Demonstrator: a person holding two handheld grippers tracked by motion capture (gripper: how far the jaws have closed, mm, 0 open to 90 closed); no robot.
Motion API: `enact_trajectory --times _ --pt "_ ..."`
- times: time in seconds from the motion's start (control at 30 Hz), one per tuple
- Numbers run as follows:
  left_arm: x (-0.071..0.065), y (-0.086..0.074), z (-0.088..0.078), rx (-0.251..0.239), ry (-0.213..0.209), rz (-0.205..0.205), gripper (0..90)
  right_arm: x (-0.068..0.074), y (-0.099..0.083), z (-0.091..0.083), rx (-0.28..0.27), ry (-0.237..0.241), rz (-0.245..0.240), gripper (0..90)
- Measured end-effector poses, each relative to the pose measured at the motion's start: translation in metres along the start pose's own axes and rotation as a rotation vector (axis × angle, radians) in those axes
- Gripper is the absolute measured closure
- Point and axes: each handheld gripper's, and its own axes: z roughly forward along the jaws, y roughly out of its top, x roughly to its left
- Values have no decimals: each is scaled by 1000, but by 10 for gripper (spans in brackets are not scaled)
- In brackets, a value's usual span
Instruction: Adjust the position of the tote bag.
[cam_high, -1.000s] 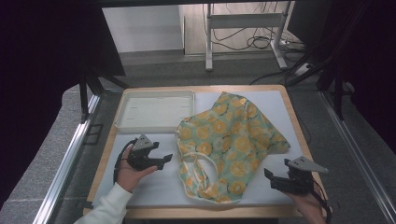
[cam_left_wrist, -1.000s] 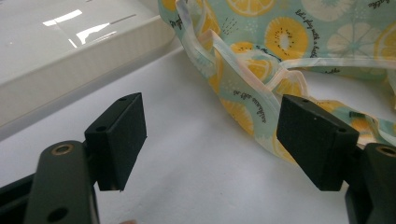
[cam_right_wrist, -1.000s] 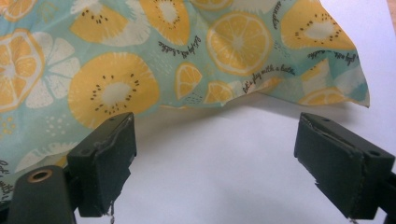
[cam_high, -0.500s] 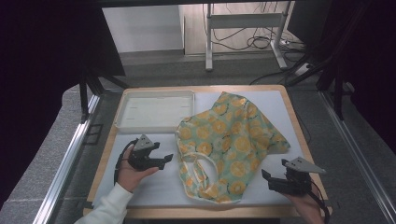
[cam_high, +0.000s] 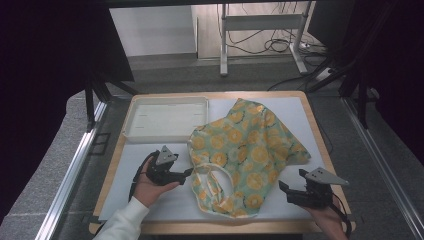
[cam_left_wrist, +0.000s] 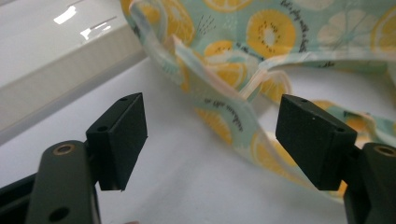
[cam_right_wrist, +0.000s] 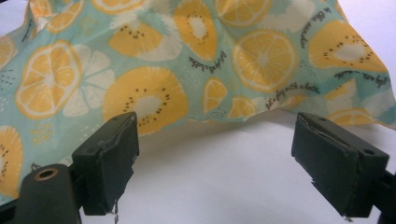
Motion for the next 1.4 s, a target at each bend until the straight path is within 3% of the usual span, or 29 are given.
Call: enact_trajectory --times 0.3,0.67,0.9,1.17,1.4 --pt "-5 11 -7 -26 -3 14 233 4 -1 6 20 15 -18 165" --pt "5 18 -13 -45 -1 -7 232 10 0 14 47 17 -37 164" --pt "8 33 -11 -52 -30 -11 241 13 -1 15 53 19 -47 164" --pt "13 54 -15 -101 -67 -21 248 10 -3 13 46 5 -24 164" --pt "19 69 -7 -103 -76 -19 277 12 -3 13 55 -4 -28 164"
